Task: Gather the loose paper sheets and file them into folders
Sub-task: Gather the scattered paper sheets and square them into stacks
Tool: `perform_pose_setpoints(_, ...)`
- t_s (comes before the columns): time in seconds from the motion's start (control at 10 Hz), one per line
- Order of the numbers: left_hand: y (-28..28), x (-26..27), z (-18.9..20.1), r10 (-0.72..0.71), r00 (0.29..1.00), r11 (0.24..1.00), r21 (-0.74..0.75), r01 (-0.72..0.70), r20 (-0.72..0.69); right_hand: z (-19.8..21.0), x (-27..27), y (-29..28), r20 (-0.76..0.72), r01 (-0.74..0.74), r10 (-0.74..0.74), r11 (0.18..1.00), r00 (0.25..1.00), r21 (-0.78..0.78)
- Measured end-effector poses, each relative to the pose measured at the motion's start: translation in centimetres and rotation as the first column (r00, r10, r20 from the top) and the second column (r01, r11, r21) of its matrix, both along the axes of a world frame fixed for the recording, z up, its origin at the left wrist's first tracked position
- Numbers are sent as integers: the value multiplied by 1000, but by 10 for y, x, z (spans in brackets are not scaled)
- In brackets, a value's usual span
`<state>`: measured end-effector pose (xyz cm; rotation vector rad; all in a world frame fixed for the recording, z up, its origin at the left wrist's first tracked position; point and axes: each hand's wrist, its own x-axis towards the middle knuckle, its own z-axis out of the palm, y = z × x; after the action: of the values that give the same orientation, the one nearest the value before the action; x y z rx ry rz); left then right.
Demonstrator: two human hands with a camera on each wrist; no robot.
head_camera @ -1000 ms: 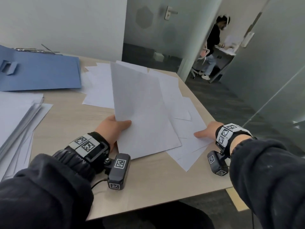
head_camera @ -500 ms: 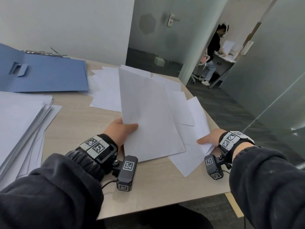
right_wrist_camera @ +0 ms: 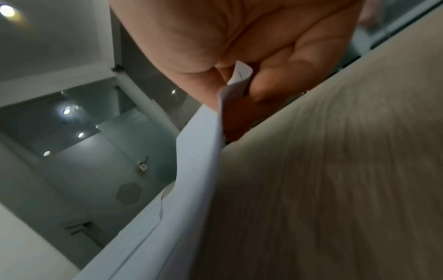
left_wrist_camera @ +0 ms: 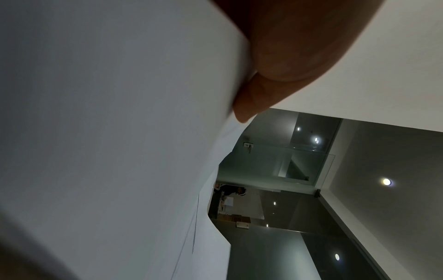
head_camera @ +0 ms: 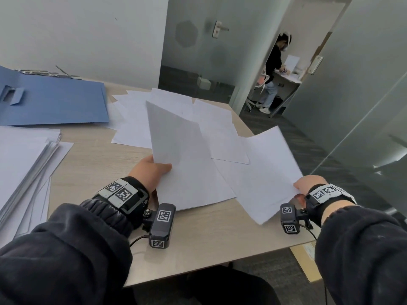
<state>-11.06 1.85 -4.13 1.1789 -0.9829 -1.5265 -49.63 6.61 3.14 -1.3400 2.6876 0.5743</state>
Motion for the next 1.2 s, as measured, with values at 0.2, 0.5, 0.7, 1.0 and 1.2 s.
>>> perform_pose_setpoints(0.2, -2, 0, -2, 9, 1000, 1000, 13, -9, 12, 10, -30, 19, -151, 66, -77, 995, 986, -79)
perform_pose_setpoints(0.5, -3, 2, -3, 7, 1000, 1000, 25, -7, 29, 5, -34, 20, 161, 298, -255, 877, 953, -378)
perform_pose_setpoints(0.7, -1, 0, -2, 16, 1000, 999, 42, -15, -8, -36, -37, -19, 887, 824, 54, 349, 458, -447)
perform_pose_setpoints(1.0, 1, -2, 3, 104, 986, 991, 100, -91, -129, -43, 78, -34, 956, 786, 241, 553, 167, -277)
perform_pose_setpoints(1.2, 3, 3, 9, 127, 972, 988, 111, -106, -198, -49, 113, -33, 954, 531, 228, 794, 193, -297)
